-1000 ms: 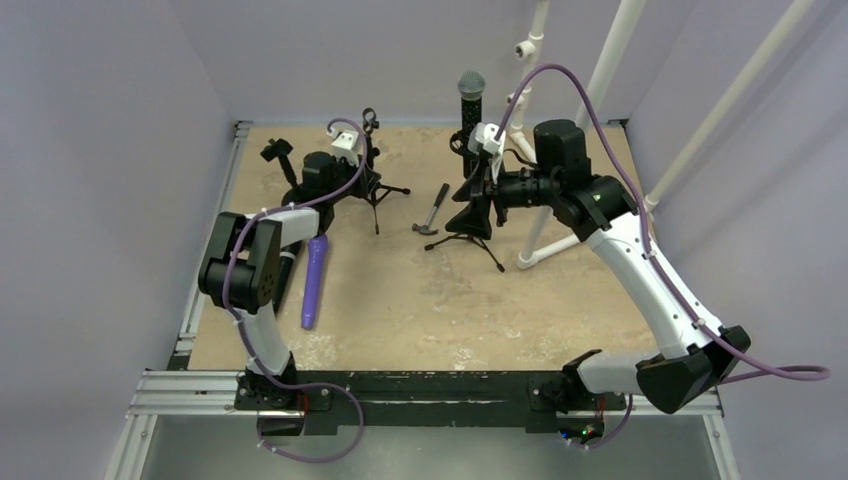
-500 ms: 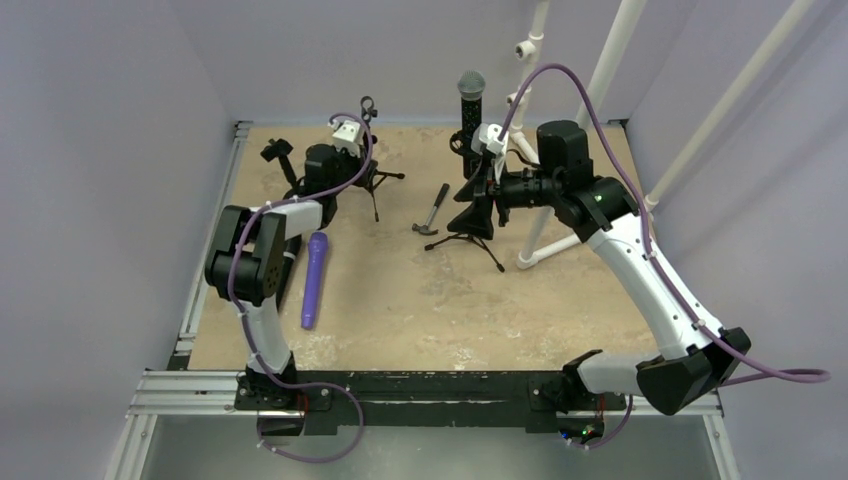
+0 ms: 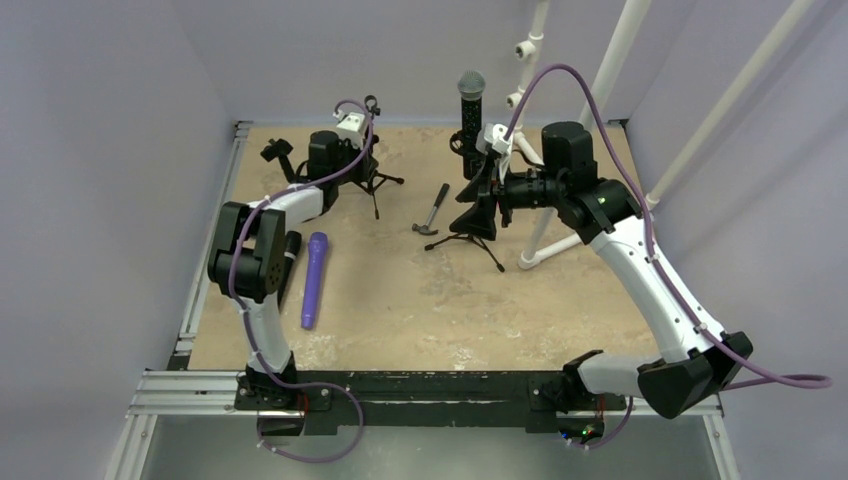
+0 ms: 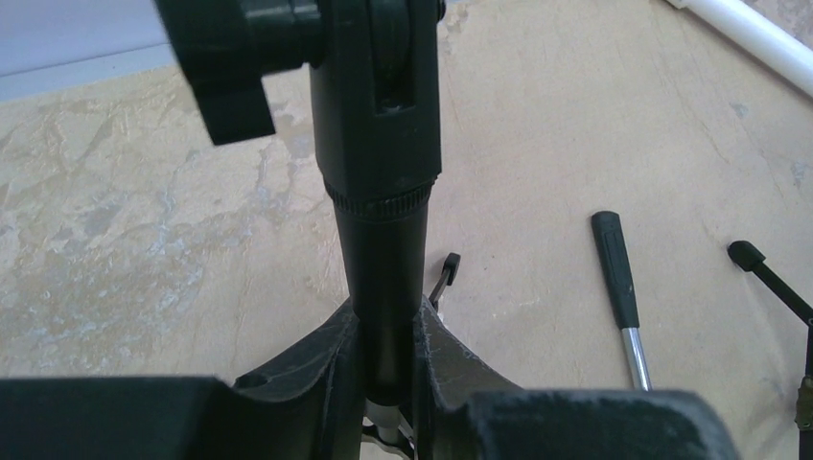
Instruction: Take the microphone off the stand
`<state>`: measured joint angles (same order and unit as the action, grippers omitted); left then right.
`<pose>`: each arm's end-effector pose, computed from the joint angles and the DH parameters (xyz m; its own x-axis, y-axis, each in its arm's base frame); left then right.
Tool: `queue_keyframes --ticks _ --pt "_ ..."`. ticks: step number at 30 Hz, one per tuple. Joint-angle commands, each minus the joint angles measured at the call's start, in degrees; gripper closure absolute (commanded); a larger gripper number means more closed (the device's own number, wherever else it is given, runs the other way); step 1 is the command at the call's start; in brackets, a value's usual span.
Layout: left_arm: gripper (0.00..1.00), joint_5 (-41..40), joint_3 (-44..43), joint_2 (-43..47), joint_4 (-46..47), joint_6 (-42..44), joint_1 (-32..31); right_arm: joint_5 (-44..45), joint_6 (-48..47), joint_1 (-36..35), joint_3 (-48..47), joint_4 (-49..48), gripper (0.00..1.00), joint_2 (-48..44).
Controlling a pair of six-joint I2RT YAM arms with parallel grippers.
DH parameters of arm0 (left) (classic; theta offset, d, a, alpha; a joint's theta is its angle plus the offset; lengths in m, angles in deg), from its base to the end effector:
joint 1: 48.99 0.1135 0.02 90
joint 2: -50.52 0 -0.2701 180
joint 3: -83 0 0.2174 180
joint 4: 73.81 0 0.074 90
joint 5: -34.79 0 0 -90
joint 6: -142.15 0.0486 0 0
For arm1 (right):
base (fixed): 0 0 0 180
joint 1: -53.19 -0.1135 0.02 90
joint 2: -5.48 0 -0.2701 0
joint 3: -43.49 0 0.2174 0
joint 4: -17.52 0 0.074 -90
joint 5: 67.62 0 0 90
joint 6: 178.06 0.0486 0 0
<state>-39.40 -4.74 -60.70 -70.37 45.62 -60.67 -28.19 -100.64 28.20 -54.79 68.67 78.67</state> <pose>0.4190 -0.1001 0.2373 -0.3841 -0.0323 -0.9227 0.4044 0.8925 -0.1996 0.1953 0.1324 0.4182 -0.1932 -0.2427 -0.9507 -0.9624 0.2353 0.1355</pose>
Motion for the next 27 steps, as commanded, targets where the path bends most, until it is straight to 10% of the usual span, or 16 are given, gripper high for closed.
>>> queue_keyframes --ticks 1,27 --pt "0.81 0.5 -3.1 0.3 1.0 -0.5 0.2 -1.4 2.5 1.1 0.5 -1.3 0.34 -1.3" --pt "0.39 0.8 4.2 10.9 -5.0 -1.6 0.3 0.9 3.4 1.7 1.2 -2.3 0.33 -2.3"
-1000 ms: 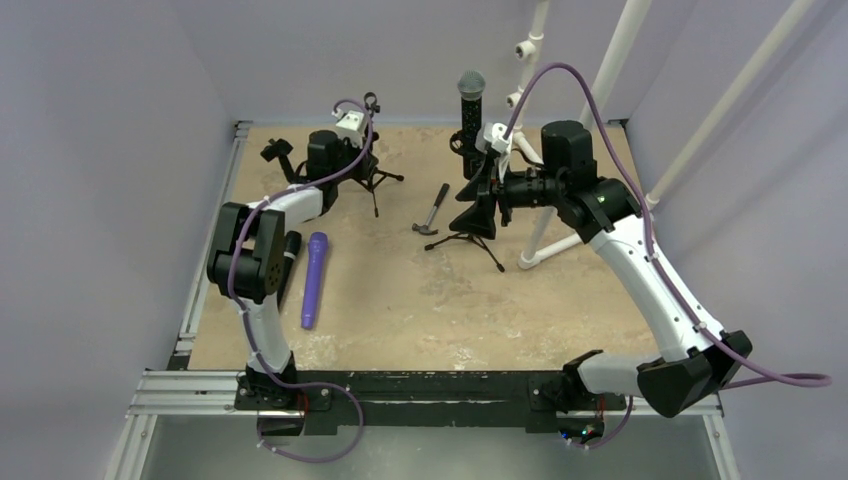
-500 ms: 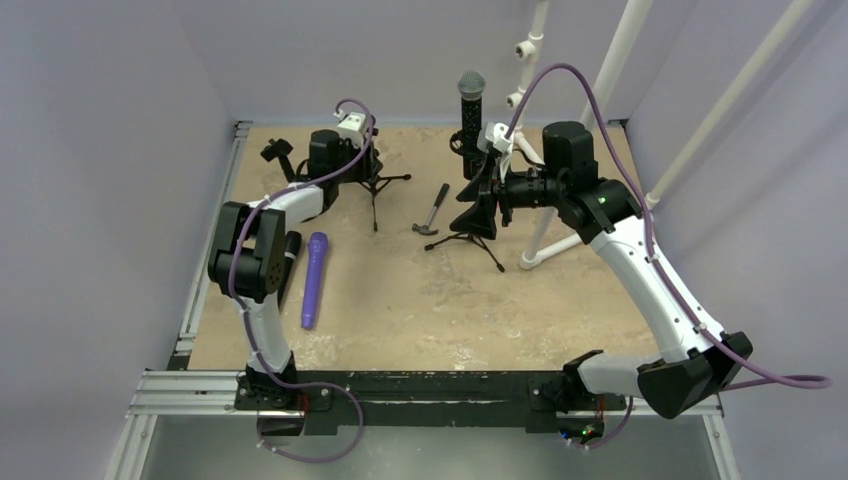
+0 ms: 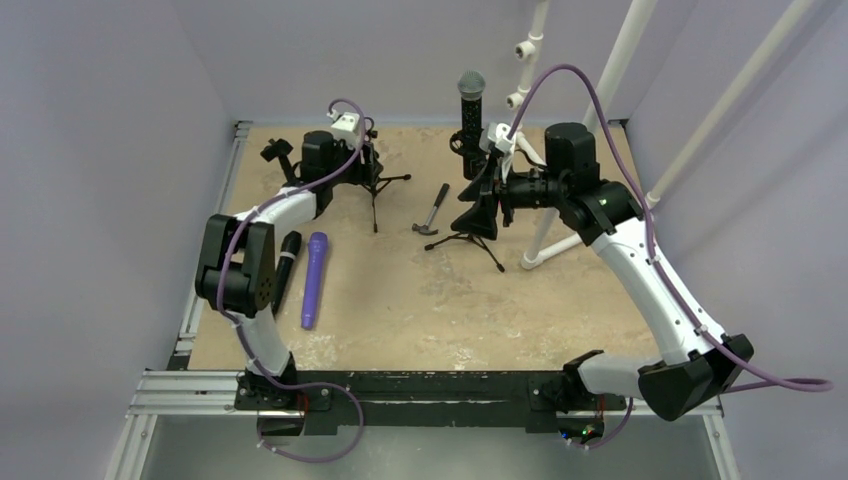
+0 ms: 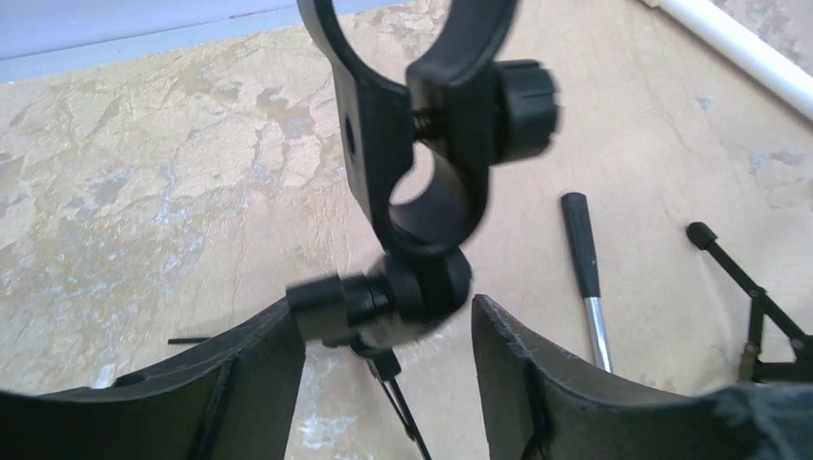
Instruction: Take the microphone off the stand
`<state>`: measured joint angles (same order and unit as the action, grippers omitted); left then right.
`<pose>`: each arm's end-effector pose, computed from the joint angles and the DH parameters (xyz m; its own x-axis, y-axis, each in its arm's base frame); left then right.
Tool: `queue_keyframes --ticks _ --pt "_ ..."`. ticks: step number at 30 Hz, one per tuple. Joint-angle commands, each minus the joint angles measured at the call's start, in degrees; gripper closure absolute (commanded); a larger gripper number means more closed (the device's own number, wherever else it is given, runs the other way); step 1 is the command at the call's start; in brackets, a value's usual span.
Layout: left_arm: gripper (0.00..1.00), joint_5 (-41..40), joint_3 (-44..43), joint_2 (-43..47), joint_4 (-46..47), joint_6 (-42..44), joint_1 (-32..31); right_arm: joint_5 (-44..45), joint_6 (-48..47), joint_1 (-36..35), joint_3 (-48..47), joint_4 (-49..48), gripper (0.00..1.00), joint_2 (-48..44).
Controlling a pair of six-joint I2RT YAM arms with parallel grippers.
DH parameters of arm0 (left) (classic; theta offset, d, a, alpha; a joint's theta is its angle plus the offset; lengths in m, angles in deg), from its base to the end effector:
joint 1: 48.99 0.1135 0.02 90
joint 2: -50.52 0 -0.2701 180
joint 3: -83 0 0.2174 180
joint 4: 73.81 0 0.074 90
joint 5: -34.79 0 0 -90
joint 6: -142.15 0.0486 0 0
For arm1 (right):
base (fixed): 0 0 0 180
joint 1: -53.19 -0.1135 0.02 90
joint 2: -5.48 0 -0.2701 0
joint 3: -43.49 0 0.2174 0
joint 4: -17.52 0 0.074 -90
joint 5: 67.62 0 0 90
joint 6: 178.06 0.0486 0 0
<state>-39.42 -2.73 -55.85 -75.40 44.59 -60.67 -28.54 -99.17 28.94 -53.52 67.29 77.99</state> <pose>0.4002 -0.0962 0.2503 -0.4254 -0.0413 -0.9041 0.3889 0.8937 -0.2238 0.1954 0.1294 0.4166 -0.2087 -0.2272 -0.9512 -0.9571 0.2473 0.1509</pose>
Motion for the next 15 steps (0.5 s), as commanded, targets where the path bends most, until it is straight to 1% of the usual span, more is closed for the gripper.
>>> queue_keyframes --ticks 1,5,8,15 --pt "0.37 1.1 2.9 7.0 -0.4 -0.5 0.3 2.0 1.7 1.0 -0.3 -0.7 0.33 -1.7" --pt "0.30 1.8 5.9 11.9 -1.9 0.2 0.3 4.0 1.1 1.0 -0.1 -0.6 0.31 -2.3" --pt "0.23 1.8 6.9 15.7 -5.5 1.4 0.3 5.0 0.9 1.0 1.2 -1.1 0.29 -3.0" --pt "0.19 2.9 7.8 24.5 -16.2 5.6 0.3 8.6 -1.6 0.5 4.3 -0.8 0.27 -4.9"
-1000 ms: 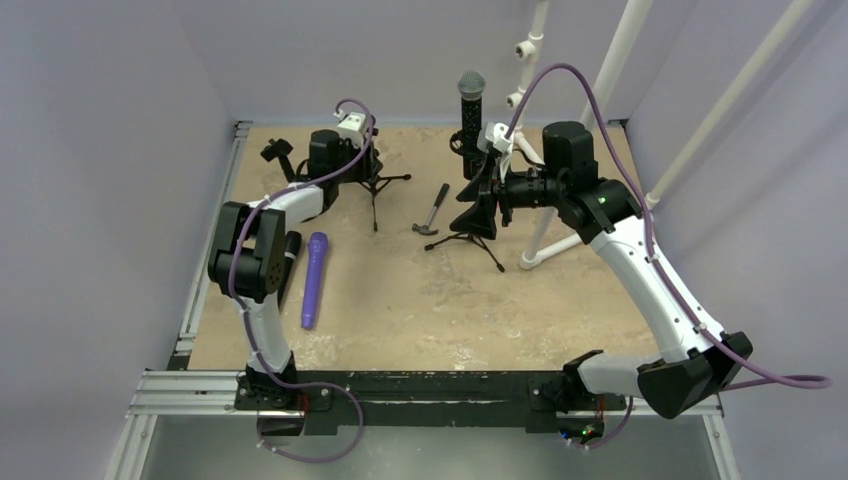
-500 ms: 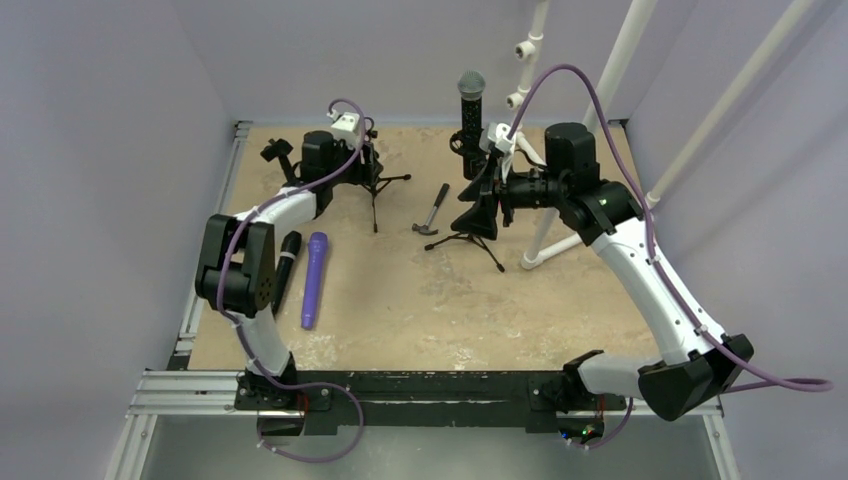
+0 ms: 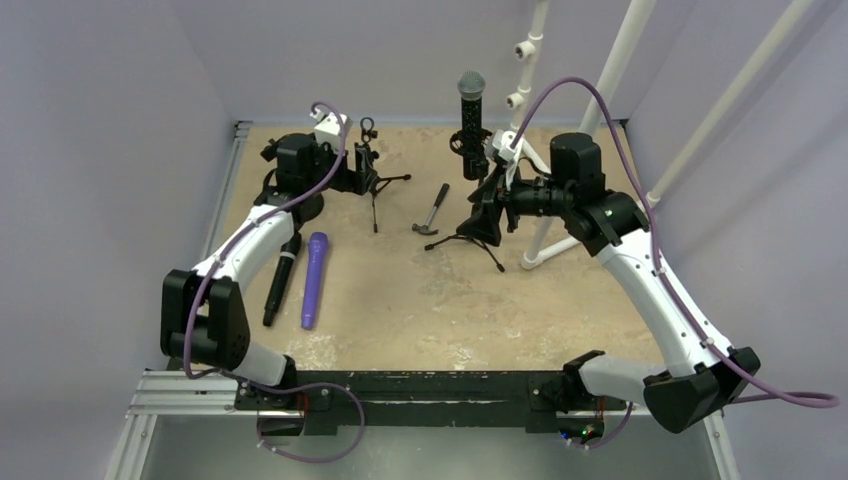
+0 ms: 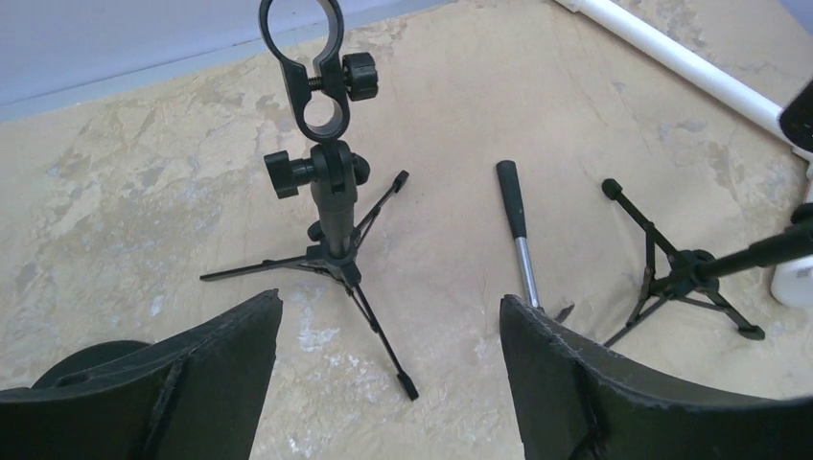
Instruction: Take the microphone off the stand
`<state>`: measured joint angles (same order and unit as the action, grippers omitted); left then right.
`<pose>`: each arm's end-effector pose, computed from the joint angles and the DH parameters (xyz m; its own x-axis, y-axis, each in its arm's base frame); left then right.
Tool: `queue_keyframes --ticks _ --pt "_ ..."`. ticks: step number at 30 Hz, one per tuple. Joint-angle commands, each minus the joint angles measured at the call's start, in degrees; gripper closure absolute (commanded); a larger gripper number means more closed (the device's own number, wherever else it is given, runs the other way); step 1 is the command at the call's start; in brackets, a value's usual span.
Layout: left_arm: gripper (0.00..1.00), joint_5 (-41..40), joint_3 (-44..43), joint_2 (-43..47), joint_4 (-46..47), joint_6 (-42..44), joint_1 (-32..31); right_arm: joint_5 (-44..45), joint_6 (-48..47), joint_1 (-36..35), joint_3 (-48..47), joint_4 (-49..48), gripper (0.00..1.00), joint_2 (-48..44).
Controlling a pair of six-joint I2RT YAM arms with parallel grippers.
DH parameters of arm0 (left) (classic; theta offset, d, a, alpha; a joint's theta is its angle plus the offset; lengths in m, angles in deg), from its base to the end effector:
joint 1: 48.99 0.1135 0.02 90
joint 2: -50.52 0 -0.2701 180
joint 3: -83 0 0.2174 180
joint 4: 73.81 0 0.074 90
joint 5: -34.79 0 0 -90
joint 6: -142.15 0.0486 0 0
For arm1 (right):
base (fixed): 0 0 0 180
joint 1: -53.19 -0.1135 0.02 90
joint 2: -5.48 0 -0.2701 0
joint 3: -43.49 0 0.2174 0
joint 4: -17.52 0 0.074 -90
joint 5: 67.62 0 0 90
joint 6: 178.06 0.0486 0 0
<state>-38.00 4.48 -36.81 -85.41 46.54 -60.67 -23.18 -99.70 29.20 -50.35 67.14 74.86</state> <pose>0.3253 -0.0819 0.3080 -0.3853 -0.0157 -0.9226 0.4293 0.8820 -0.1943 0.1874 0.1214 0.4104 -0.2039 -0.2454 -0.9478 -0.9355 0.3343 0.1147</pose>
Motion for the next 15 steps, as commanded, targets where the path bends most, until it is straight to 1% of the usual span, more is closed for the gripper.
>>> queue_keyframes --ticks 1,6,10,15 --pt "0.18 1.5 0.8 6.8 -7.6 4.7 0.3 4.4 -2.0 -0.2 1.1 -0.1 0.27 -1.9" --pt "0.17 2.7 1.4 13.4 -12.6 8.5 0.3 13.3 -6.8 -2.4 -0.5 3.0 0.26 -1.7" --pt "0.17 4.2 0.2 17.6 -18.3 8.8 0.3 25.5 -8.4 -5.9 -1.3 1.7 0.26 -1.5" --pt "0.17 9.7 -0.4 20.3 -24.0 10.1 0.3 39.9 -10.4 -12.5 -0.6 -2.3 0.26 -0.4"
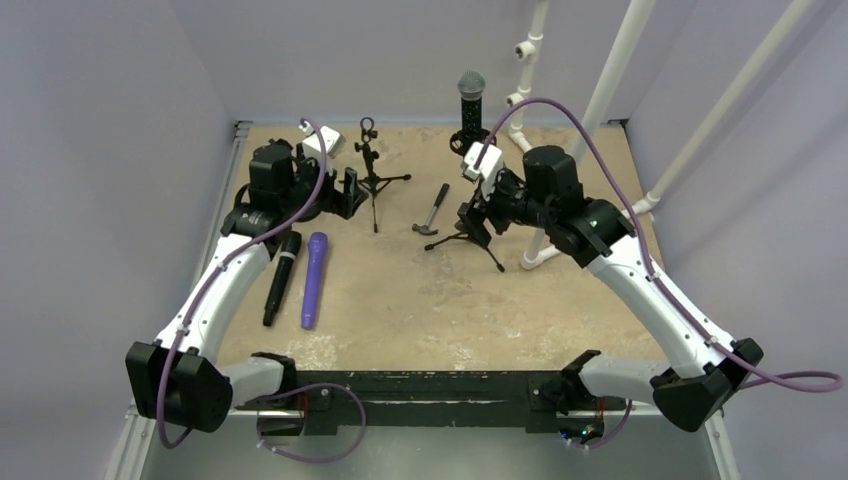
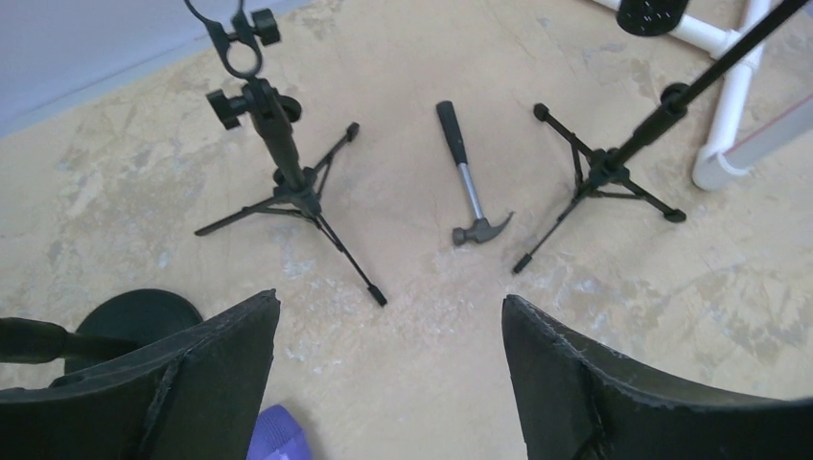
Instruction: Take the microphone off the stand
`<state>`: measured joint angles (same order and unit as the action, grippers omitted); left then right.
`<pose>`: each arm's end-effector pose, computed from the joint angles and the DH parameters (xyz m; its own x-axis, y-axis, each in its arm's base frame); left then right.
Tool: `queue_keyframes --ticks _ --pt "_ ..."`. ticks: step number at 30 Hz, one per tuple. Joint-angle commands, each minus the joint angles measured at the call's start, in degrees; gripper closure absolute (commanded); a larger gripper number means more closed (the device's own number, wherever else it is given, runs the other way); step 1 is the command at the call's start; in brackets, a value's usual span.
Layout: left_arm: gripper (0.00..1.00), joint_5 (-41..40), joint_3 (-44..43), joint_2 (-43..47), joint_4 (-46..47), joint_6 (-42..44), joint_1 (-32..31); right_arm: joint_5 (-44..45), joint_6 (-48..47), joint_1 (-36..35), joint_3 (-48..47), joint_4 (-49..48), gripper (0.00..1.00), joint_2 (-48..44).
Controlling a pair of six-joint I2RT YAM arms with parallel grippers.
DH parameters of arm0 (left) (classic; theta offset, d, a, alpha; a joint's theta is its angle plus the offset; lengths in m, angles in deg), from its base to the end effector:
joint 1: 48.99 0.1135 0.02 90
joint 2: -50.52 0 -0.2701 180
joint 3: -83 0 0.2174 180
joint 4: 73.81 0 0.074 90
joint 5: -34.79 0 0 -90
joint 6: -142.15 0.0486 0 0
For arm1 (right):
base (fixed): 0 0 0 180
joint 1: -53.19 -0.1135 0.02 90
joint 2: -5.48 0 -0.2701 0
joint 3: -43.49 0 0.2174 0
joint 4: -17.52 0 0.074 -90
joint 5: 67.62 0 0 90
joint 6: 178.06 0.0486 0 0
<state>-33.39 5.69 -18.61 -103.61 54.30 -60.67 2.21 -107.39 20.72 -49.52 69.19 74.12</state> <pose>0.2409 -0.0682 0.3529 -0.3408 0.1060 -0.9341 0.5395 0.8358 -0.1020 0.1816 0.1354 0.3999 -0.1128 -0.4400 -0.8909 -0.8475 0.5106 -0.1449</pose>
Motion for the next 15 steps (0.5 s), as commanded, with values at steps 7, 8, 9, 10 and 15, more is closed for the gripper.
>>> queue_keyframes --ticks 7,8,9,10,15 --pt "0.10 6.4 1.3 6.2 -6.3 4.5 0.3 28.8 1.8 -7.2 -0.8 -9.6 0.26 1.8" --pt "0.10 6.2 1.4 6.5 -6.5 4.9 0.3 30.0 2.3 -7.4 -0.7 -10.0 0.25 1.6" --pt "0.09 6.1 1.5 6.9 -6.6 5.0 0.3 30.9 2.8 -7.5 -0.7 -10.1 0.25 1.5" --pt "0.08 5.9 1.5 6.9 -6.7 5.2 0.3 32.0 3.5 -7.5 -0.8 -10.2 0.25 1.5" --pt "0.06 5.8 1.3 6.8 -6.5 4.8 0.3 36.5 5.9 -7.5 0.1 -11.7 0.24 1.4"
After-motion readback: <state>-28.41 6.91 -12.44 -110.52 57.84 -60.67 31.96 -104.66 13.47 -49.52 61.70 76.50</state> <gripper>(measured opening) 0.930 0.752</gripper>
